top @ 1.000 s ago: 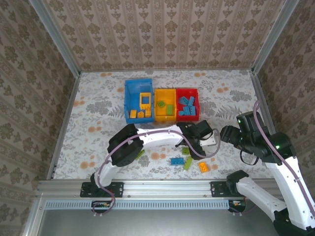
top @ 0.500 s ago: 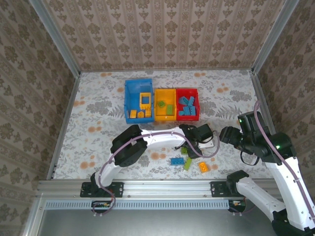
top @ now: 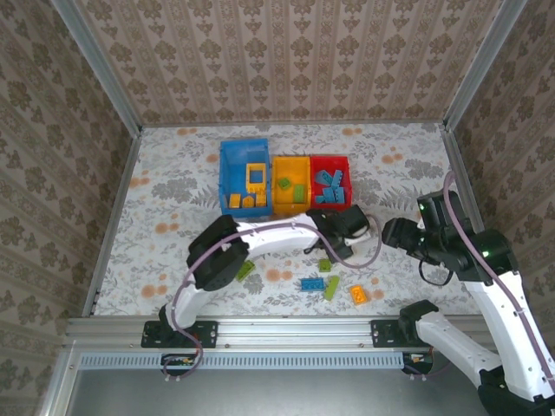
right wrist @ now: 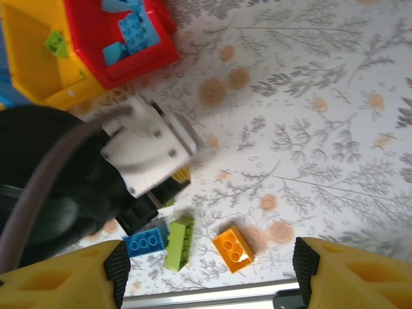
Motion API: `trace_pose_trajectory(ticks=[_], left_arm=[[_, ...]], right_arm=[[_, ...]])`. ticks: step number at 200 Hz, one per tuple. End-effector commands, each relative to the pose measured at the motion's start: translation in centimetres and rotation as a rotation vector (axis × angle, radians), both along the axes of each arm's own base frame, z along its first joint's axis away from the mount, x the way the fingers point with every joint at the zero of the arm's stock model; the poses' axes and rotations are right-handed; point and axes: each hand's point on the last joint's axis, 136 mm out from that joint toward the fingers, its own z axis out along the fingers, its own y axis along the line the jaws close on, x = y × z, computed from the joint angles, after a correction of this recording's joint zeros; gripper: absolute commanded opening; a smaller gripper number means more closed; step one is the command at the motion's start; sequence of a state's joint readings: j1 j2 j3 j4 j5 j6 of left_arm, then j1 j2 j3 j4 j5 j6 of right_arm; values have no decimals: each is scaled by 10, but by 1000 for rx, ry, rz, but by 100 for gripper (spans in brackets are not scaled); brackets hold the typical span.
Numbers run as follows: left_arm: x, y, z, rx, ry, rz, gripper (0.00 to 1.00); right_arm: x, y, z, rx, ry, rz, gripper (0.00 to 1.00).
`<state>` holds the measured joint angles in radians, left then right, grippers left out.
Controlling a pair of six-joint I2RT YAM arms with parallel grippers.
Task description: Sort the legos into containers by color
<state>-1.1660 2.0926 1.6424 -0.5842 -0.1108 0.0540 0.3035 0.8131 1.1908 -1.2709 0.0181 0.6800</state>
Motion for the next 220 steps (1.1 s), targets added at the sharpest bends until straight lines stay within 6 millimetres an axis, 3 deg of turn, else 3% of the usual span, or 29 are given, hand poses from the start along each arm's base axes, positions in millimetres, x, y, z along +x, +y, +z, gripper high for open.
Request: trace_pose_trajectory(ticks=[1, 27, 55, 90, 115, 159, 220], left_arm=[[43, 24, 78, -164, -86, 188, 33], [77, 73, 109, -221, -109, 352, 33], [113, 139, 127, -244, -116, 566, 33], [149, 219, 118, -166, -112, 841, 32], [168, 261, 104, -88, -109, 1001, 30], [197, 291, 71, -7, -70, 1162, 31], [228, 291, 33, 87, -48, 1208, 34]], right_arm=[[21, 25, 22, 88, -95, 92, 70], [43, 51, 29, 139, -137, 196, 67], [66, 107, 37, 159, -225, 409, 67], [85, 203, 54, 227, -407, 669, 67], [95, 241, 48, 216, -430, 760, 67], [106, 263, 30, 226, -412, 816, 67], [108, 271, 17, 238, -406, 836, 68]])
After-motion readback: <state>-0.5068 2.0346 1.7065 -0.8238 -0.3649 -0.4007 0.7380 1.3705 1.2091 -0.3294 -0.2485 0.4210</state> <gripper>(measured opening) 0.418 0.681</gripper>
